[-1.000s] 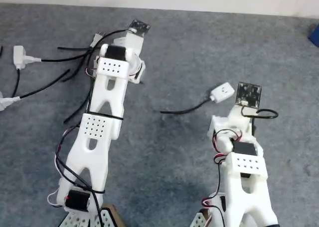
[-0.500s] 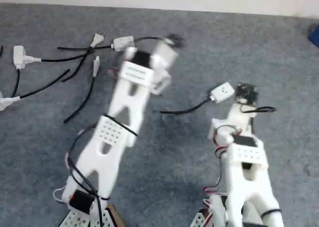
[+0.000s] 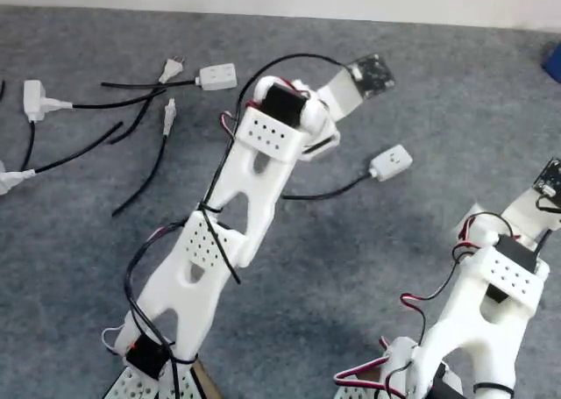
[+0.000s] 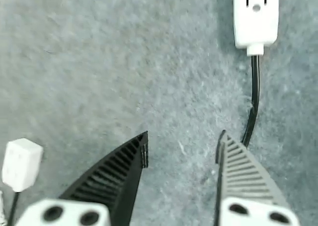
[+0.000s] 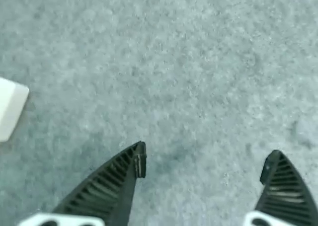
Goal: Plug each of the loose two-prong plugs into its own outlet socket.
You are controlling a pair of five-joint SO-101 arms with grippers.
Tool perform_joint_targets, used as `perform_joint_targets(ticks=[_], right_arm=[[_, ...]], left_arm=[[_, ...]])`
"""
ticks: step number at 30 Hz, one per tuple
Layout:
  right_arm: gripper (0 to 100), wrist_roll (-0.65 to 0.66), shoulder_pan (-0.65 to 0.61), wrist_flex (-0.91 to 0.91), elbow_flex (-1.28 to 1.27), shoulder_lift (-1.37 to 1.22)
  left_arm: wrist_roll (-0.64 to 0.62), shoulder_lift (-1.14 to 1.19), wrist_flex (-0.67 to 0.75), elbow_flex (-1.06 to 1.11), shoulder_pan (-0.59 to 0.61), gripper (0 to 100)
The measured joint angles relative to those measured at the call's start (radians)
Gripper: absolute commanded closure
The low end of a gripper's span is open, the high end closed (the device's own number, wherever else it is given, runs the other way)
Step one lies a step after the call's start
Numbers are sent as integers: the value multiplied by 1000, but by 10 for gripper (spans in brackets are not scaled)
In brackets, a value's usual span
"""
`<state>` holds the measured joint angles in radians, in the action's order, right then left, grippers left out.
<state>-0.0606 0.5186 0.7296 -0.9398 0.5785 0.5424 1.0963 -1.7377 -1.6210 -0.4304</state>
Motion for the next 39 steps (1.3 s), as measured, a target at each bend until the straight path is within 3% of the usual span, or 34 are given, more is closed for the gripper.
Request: perform_joint_targets(ticks=[4, 8, 12, 18, 23, 35, 39], right_arm=[[641, 14, 20, 6, 0, 0], [641, 26, 120, -34, 0, -9], [641, 32, 216, -95, 0, -11], [641, 32, 218, -103, 0, -11], [641, 32, 215, -103, 0, -11], [641, 41, 161, -103, -21, -11], [641, 41, 158, -103, -21, -11]], left_arm=[[0, -20, 29, 0, -49, 633], [0, -20, 123, 0, -89, 635], [0, 66, 310, 17, -83, 638], [-3, 298, 651, 38, -89, 730], [0, 381, 825, 35, -123, 745], [-3, 399, 844, 8, -157, 745], [-77, 362, 829, 5, -160, 744]])
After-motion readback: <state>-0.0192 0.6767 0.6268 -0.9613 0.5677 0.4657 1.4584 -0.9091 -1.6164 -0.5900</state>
